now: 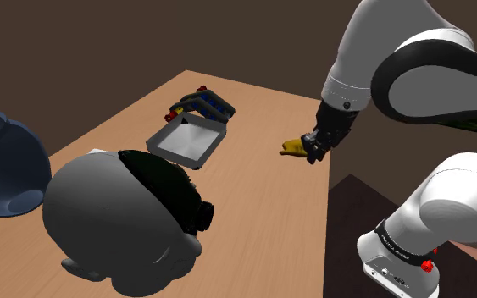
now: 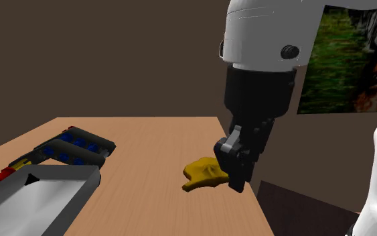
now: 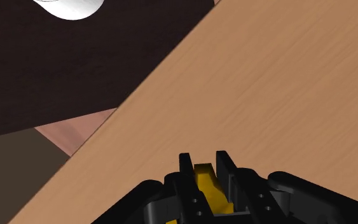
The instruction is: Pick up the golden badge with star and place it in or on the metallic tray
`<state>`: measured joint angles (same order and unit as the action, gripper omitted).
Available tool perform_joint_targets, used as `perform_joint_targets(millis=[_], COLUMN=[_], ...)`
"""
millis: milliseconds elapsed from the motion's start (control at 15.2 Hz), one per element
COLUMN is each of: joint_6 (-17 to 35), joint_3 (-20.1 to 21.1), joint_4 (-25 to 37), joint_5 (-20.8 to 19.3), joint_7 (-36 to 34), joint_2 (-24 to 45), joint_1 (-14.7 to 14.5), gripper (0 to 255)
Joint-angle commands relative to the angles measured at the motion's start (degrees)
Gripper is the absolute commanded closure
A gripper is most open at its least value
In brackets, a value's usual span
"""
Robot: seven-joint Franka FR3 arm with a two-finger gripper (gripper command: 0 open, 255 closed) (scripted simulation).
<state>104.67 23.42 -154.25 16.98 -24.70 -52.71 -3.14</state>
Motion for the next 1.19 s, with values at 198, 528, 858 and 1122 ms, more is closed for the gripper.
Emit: perform_joint_targets(millis=[198, 528, 858, 1122], joint_6=[5.34, 8.67, 9.88, 8.97], joint_3=[4.27, 9.17, 14.3, 17.72], joint_4=[8.28, 18.19, 29.42, 39.66], joint_5=[-0.73, -3.87, -10.13, -17.77], joint_7=[-2.23, -6.19, -12.05, -18.16], joint_2=[12.89, 25.69, 38.84, 50.39], joint_1=[3.69, 7.76, 11.43, 12.59], gripper=[255, 255, 255, 255])
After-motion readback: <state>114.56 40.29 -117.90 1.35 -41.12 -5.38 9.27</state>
